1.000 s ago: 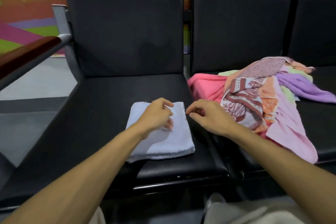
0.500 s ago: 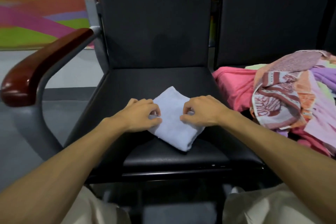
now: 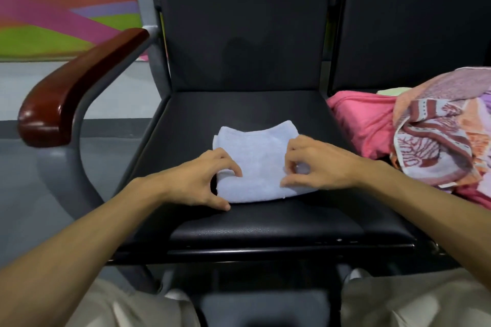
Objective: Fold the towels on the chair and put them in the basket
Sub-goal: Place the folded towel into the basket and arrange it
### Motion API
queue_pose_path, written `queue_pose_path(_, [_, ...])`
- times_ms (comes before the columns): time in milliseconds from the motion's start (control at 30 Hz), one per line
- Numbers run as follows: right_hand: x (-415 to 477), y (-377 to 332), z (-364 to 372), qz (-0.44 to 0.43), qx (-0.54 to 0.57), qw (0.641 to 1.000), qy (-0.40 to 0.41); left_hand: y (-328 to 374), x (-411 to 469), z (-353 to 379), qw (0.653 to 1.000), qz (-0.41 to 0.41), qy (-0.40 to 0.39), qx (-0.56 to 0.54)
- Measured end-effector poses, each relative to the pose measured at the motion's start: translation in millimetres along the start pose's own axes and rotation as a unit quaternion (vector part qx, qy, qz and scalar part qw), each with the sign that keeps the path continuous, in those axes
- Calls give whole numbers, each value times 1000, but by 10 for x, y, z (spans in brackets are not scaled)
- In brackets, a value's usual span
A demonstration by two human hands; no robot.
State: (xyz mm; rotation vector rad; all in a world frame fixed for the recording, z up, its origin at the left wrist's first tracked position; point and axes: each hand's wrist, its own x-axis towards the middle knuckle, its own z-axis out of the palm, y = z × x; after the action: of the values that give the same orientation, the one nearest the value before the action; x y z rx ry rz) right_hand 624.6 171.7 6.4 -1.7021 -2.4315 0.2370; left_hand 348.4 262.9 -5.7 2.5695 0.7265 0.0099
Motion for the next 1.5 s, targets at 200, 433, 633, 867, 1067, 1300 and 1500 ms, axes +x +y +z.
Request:
queue_pose_path(200, [-213,161,54,41,54,995,-72,8,51,141,993,31,108,25])
queue_pose_path(433, [-205,189,0,60,11,998,29,157,91,111,978,-44,182,-95])
queue_pose_path(633, [-225,-4,-101,103,97,988,54,213,52,51,950,-128,231,-165])
queue_pose_path(867, [-184,-140,-62,166,272,942,104,199,115,7,915,-233,270,-190])
queue_pose_path(1067, [11,-38,18,277,281,918,42,85,331,-20,908,-319,241,-121])
queue_pose_path(1300, [150,173,-24,282,246,927,3,97,471,-119,904,-425,37,-23])
queue_pose_path(1500, [180,137,-130,239,225,940,-96,135,421,-200,885,-326,112,-312])
